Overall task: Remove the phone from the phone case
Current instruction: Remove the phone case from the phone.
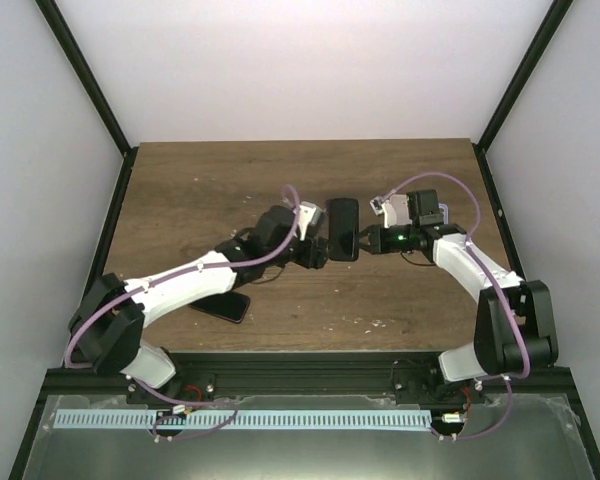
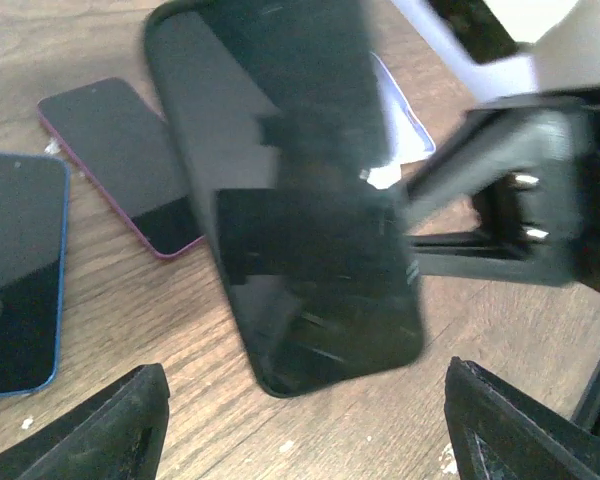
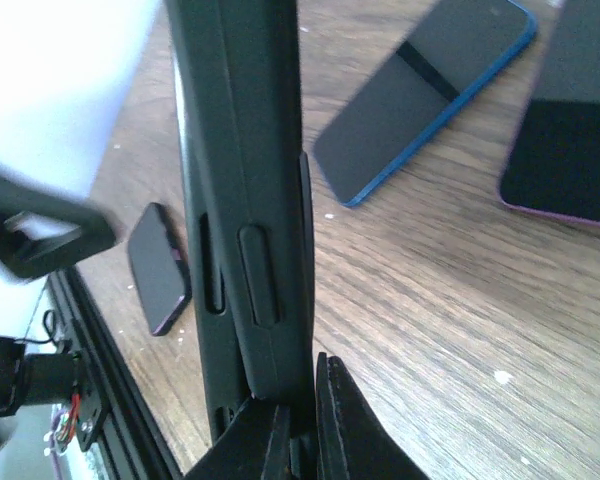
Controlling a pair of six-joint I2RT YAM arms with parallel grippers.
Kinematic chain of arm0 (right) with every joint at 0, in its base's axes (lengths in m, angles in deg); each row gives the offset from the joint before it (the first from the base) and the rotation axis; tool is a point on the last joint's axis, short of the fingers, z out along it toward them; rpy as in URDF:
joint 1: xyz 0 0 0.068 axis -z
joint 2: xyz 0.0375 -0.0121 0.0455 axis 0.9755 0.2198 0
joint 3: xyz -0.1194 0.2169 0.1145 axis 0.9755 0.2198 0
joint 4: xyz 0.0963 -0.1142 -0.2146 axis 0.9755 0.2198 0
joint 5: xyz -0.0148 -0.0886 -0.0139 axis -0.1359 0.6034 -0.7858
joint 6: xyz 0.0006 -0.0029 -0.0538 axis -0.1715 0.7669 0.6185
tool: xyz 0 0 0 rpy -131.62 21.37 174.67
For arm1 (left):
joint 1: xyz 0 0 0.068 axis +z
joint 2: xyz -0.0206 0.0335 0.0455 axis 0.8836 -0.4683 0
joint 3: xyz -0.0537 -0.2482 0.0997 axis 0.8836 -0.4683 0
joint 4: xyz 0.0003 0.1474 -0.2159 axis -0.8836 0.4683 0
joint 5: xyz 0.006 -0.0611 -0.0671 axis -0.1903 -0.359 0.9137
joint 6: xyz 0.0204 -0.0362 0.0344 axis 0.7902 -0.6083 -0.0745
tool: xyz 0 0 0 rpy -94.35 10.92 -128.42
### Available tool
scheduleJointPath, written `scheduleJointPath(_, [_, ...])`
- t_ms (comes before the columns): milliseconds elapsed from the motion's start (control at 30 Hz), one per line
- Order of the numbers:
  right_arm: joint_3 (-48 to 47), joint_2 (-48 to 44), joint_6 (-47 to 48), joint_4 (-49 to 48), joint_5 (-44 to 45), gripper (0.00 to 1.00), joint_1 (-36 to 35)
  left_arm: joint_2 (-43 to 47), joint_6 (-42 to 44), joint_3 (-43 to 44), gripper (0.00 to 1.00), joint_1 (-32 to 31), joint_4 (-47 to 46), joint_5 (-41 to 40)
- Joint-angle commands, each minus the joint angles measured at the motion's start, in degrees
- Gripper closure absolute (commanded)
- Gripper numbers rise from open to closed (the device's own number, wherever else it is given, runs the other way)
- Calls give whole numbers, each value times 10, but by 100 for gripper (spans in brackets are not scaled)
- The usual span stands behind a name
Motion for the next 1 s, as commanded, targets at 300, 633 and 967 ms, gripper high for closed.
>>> scheduleJointPath(300, [-57, 57, -63, 134, 43, 99, 4, -108, 79, 125, 36, -146, 91, -267])
scheduleJointPath(633, [-54, 89, -80, 128, 22, 99, 4, -178, 80, 153, 30, -157, 100, -264])
scheduleJointPath(967, [-55, 89, -87, 124, 25, 99, 4, -212, 86, 175, 30, -170, 111, -250])
